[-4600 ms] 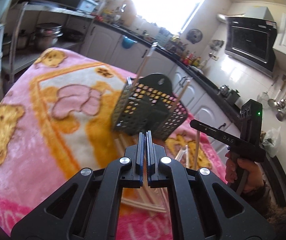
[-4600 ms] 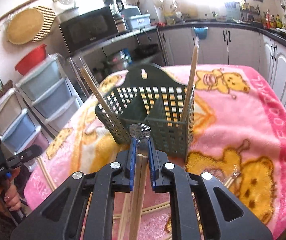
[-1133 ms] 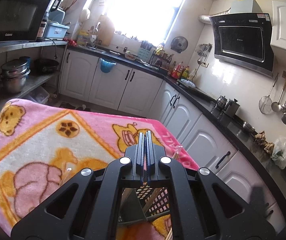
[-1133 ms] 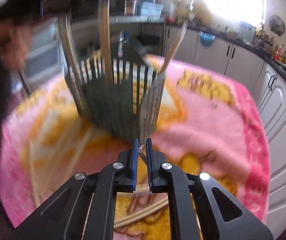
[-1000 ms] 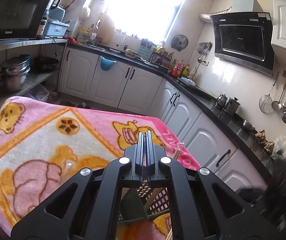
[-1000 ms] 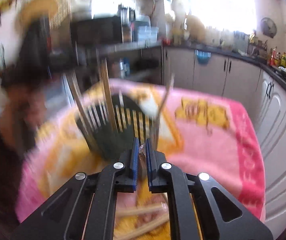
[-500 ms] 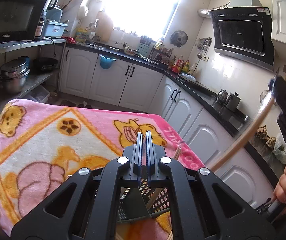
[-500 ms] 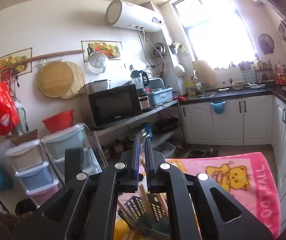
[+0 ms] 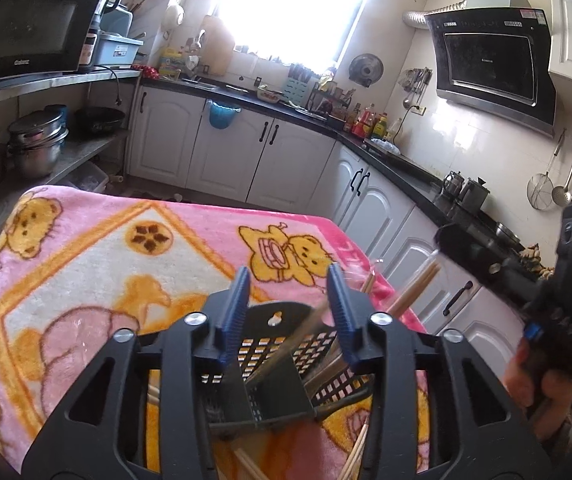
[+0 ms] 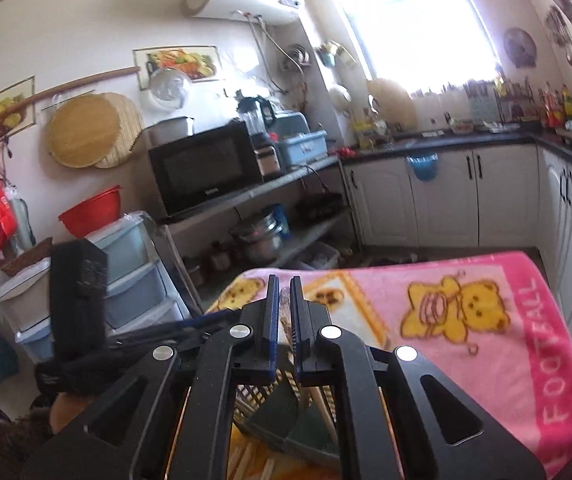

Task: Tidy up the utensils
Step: 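Open the left tool inside the basket while the right tool releases its chopsticks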

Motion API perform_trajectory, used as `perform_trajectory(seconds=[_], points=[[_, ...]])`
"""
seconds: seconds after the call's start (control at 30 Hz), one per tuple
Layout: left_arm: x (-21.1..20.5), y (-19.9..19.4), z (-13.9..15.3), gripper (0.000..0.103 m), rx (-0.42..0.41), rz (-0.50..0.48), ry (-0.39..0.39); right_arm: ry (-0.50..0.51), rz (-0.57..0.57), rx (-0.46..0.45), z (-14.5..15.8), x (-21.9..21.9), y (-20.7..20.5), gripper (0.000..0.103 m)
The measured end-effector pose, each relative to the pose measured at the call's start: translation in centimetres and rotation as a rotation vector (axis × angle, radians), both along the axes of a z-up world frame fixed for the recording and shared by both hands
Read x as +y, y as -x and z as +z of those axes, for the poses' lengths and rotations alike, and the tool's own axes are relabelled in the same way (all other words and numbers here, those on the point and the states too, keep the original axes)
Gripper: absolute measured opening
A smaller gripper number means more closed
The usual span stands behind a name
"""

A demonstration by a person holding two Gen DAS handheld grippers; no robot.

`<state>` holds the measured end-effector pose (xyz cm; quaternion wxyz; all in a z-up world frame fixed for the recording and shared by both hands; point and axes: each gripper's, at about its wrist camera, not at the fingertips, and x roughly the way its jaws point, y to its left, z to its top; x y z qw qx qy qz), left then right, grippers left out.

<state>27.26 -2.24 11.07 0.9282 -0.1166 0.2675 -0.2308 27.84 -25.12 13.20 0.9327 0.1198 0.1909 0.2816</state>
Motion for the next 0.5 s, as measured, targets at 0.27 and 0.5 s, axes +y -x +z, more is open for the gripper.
perform_trajectory(seconds=[0.27, 0.5], points=[[-0.6, 2.4, 0.1, 0.06, -0.015, -0.031, -0.031, 0.014, -0.057, 0.054, -1.8, -1.4, 1.2, 0.032], [-0.8, 4.3, 0.0, 0.074, -0.025, -0.036, -0.05, 0.031, -0.094, 0.08, -2.6, -3.1, 2.9, 0.036]])
